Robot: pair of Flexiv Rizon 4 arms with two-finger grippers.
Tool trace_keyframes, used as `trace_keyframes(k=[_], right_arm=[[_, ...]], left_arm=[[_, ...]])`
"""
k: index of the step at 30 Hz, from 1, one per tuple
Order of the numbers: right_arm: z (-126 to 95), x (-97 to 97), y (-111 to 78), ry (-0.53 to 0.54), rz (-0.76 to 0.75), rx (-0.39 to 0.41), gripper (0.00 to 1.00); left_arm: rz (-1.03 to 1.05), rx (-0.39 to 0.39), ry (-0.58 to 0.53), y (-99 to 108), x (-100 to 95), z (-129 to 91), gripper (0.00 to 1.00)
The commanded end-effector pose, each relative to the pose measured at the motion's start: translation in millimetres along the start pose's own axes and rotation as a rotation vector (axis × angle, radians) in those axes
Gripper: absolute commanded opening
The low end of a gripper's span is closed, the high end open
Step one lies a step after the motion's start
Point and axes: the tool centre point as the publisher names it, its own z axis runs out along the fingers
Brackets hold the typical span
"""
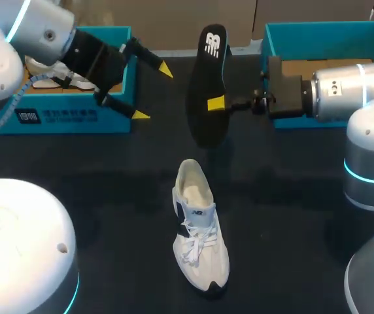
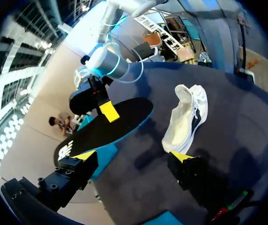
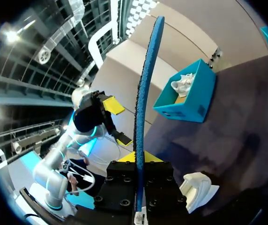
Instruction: Take the shoe out of the shoebox, open the shoe tongue, remove and reinsert the insole, then place the shoe into the shoebox
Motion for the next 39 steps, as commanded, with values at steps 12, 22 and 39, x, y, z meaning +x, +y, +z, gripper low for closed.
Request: trace_keyframes(k=[12,22,39], right_arm=[[6.8,-15.4,-30.6,-0.013,-0.131,0.002,0.0],[6.8,-15.4,-30.6,-0.013,-0.131,0.002,0.0],[30.5,-49.4,-55.2,0.054,-0.146,-0.043,0.0]], left_arm=[[-0.567,-0.402,0.261,-15.7,63.6,26.3,1.0],[-0.593,-0.403,0.266,-14.5,67.1,31.4,1.0],[-0.791,-0.385,0.288,-4.6,133.6,78.1,1.0]])
